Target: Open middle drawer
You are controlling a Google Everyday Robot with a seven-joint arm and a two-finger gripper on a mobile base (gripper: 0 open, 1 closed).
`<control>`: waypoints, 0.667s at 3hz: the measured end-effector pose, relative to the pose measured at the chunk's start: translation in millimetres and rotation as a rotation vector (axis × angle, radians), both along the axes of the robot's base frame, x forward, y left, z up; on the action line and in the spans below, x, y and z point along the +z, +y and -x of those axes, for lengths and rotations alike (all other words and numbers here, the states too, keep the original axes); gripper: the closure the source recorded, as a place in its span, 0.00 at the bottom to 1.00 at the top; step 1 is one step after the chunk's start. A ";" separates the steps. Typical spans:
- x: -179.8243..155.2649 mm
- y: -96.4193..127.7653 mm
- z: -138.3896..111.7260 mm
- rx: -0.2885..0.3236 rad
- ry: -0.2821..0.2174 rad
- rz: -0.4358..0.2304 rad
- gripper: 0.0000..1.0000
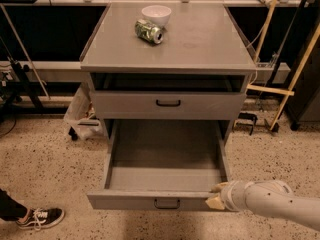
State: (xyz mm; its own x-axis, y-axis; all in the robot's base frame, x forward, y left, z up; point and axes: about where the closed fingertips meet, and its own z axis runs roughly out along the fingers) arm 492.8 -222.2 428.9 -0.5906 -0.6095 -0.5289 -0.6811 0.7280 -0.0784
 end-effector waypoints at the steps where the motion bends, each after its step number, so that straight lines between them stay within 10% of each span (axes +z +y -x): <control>1: 0.0 0.0 0.0 0.000 0.000 0.000 0.35; 2: 0.0 0.0 0.0 0.000 0.000 0.000 0.12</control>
Offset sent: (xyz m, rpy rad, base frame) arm 0.0000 0.0000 0.0000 0.0000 0.0000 0.0000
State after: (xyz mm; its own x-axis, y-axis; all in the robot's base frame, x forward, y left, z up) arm 492.8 -222.2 428.9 -0.5905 -0.6095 -0.5289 -0.6812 0.7279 -0.0783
